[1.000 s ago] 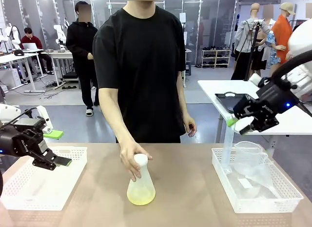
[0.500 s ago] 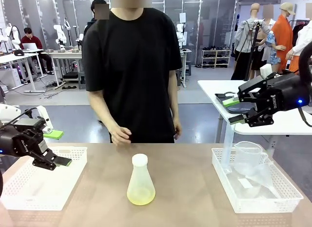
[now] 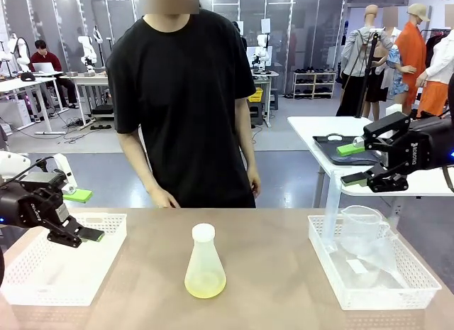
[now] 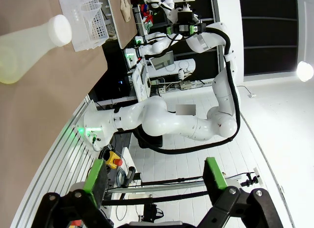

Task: Prepare the solutions needed for the experiment.
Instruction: When the human places the Big flask in the center of the table, pick up the Big flask and place it in the left Organizing basket.

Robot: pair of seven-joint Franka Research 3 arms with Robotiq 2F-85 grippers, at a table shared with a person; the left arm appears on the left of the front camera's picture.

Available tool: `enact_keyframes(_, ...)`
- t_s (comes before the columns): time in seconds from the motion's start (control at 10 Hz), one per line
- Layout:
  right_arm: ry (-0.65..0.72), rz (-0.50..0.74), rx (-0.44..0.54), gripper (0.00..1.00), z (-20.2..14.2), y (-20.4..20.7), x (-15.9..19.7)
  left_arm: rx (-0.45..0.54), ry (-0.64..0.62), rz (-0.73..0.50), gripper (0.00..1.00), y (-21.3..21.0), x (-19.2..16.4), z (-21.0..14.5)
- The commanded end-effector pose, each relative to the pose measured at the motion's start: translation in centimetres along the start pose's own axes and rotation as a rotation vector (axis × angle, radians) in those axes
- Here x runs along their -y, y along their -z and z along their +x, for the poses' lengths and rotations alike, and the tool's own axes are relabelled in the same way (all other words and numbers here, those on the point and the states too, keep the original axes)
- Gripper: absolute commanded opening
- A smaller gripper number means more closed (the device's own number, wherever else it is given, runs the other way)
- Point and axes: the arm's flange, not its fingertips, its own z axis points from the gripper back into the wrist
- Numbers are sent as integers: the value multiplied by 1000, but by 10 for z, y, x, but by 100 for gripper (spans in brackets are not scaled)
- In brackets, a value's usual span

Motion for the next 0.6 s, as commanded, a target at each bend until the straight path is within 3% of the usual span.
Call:
enact_keyframes(0.0,-12,53,12,81,5,2,2,2,3,-3,100,1,4,1)
enact_keyframes(0.1,7,54,2,95,7,3,3,2,3,-3,100,1,4,1)
enact_keyframes(0.5,14,36,7,96,3,0,2,2,3,-3,100,1,4,1)
